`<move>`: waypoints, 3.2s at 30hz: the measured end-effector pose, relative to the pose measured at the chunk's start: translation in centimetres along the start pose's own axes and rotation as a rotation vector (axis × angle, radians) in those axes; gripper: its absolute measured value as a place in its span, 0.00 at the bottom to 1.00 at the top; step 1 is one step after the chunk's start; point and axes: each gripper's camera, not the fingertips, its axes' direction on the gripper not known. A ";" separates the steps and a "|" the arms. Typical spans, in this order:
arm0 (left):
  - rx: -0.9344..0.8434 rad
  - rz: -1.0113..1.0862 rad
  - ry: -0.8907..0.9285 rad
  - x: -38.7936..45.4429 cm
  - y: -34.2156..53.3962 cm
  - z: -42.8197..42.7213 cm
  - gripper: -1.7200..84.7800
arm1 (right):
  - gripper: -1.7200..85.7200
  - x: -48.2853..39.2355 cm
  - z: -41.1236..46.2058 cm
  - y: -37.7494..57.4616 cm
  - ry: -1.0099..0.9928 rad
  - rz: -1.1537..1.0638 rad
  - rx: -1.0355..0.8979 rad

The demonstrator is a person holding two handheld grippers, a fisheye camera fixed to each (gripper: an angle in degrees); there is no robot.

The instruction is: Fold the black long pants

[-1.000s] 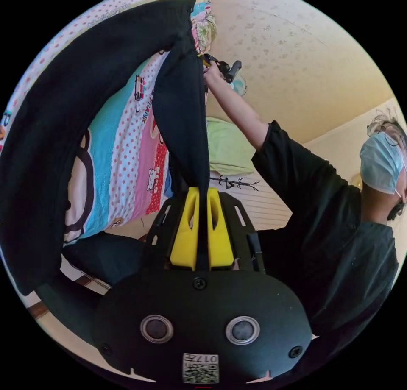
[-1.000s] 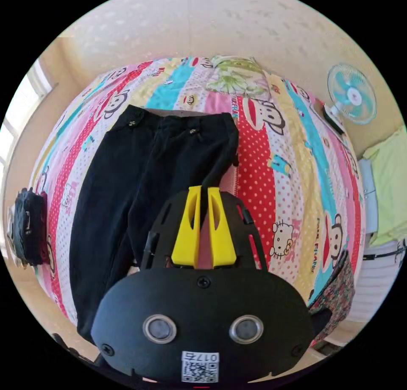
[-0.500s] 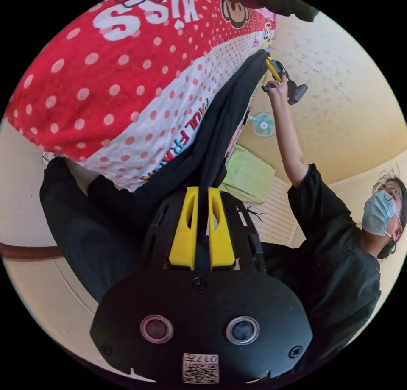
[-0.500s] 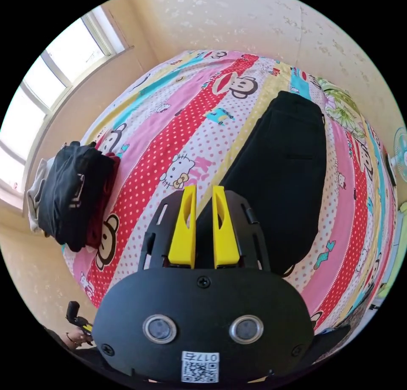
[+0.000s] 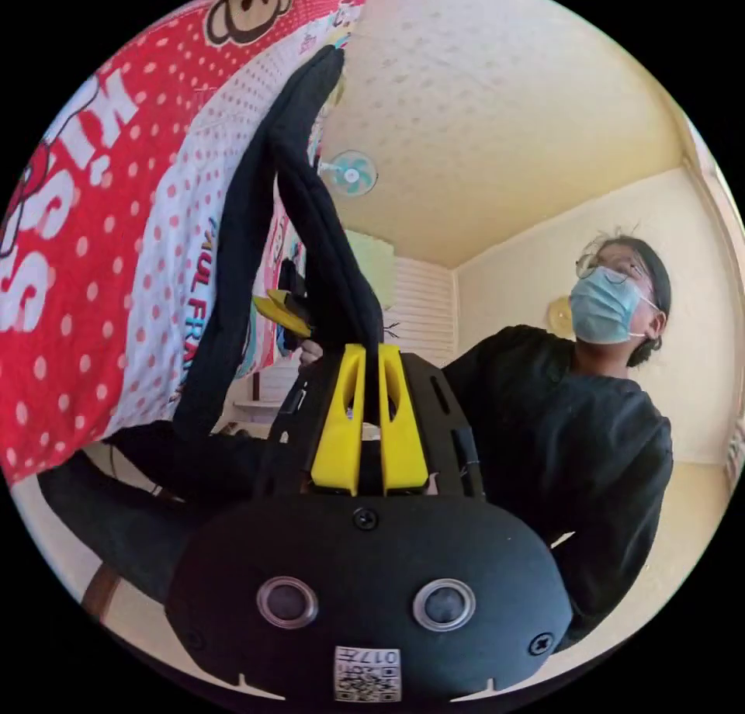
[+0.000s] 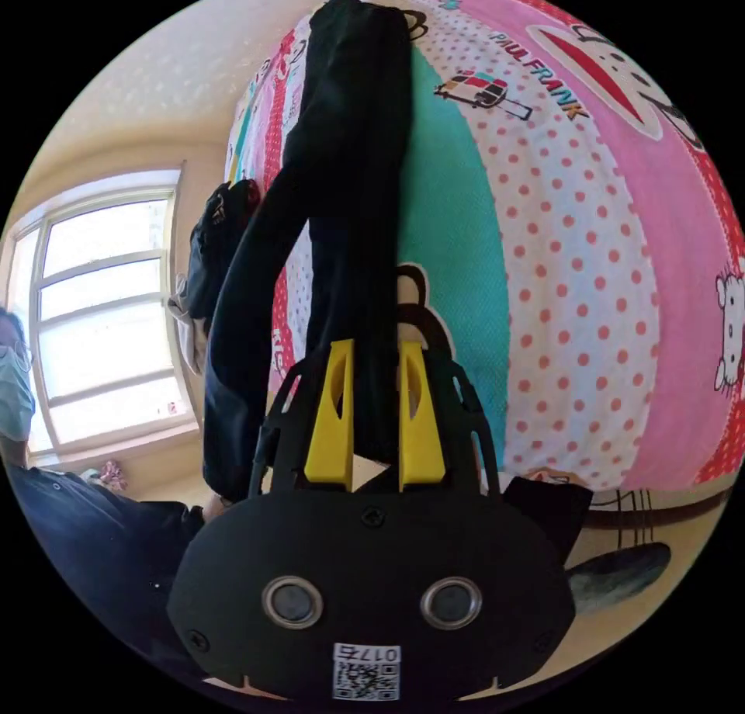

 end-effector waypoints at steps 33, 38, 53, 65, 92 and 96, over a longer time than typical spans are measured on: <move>-0.250 0.039 -0.785 6.2 -4.8 6.8 0.14 | 0.20 11.5 8.8 1.4 -0.152 0.019 -0.151; -0.362 0.148 -0.796 6.8 -11.1 9.6 0.15 | 0.26 14.7 14.6 1.3 -0.237 0.069 -0.199; -0.859 0.059 -0.591 1.1 -3.5 20.0 0.08 | 0.27 21.8 14.5 0.0 -0.269 -0.087 -0.148; -0.516 -0.219 -0.366 -6.6 -1.9 16.0 0.07 | 0.21 29.4 17.3 -2.1 -0.638 -0.117 -0.105; -0.370 -0.262 -0.633 -8.2 1.1 17.0 0.07 | 0.23 36.6 19.1 -1.7 -0.744 -0.022 -0.095; -0.467 -0.229 -0.663 -7.7 1.0 18.3 0.09 | 0.25 35.3 20.9 -3.0 -0.689 -0.019 -0.063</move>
